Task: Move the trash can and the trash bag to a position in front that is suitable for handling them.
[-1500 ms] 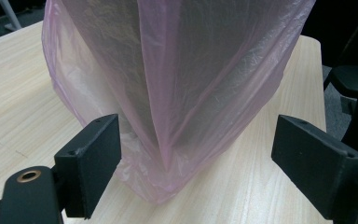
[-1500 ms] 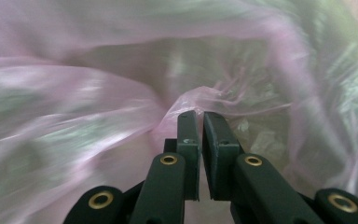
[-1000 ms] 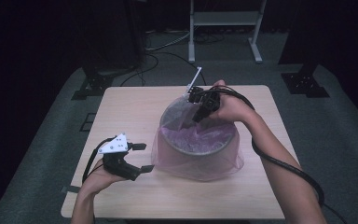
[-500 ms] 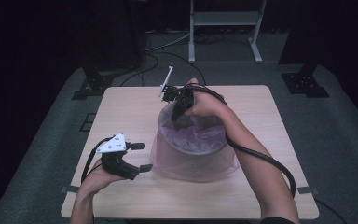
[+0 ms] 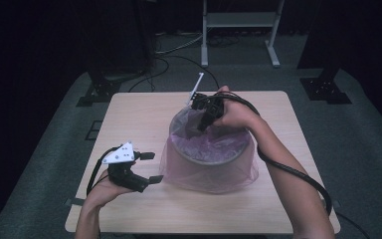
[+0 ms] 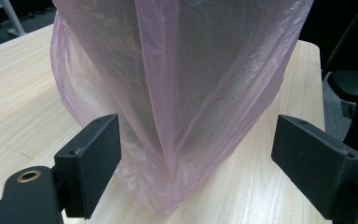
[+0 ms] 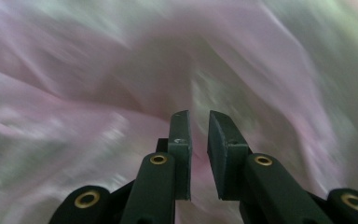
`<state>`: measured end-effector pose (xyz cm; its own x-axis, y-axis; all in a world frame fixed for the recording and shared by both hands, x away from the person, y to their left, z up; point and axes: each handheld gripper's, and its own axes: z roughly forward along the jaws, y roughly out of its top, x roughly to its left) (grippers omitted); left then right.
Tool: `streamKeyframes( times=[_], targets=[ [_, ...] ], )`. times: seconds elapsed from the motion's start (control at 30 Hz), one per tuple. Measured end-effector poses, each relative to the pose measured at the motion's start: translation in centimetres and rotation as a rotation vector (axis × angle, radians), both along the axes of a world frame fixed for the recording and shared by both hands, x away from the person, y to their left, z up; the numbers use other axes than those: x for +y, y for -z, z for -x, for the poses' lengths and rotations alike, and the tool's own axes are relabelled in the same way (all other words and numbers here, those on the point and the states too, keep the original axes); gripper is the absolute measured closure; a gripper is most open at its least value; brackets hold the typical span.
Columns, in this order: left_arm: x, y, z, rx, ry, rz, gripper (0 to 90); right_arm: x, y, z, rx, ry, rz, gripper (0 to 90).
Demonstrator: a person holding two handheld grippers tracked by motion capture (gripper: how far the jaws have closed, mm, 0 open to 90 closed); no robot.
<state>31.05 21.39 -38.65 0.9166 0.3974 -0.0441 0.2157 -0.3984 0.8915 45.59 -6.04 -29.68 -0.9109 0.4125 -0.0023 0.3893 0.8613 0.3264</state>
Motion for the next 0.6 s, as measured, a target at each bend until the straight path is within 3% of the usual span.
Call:
streamKeyframes(
  times=[0.13, 0.27, 0.6],
  targets=[
    [-0.1, 0.1, -0.1, 0.009, -0.002, 0.002, 14.5, -1.0, 0.4, 0.5, 0.004, -0.011, -0.022, 78.5],
    [0.0, 0.2, -0.1, 0.010, -0.001, -0.008, 14.5, -1.0, 0.1, 2.9, -0.023, -0.069, -0.039, 78.0],
    [-0.1, 0.0, 0.1, 0.001, 0.001, -0.009, 14.5, -0.8, 0.4, 7.8, -0.019, -0.176, -0.001, 78.0]
  ],
)
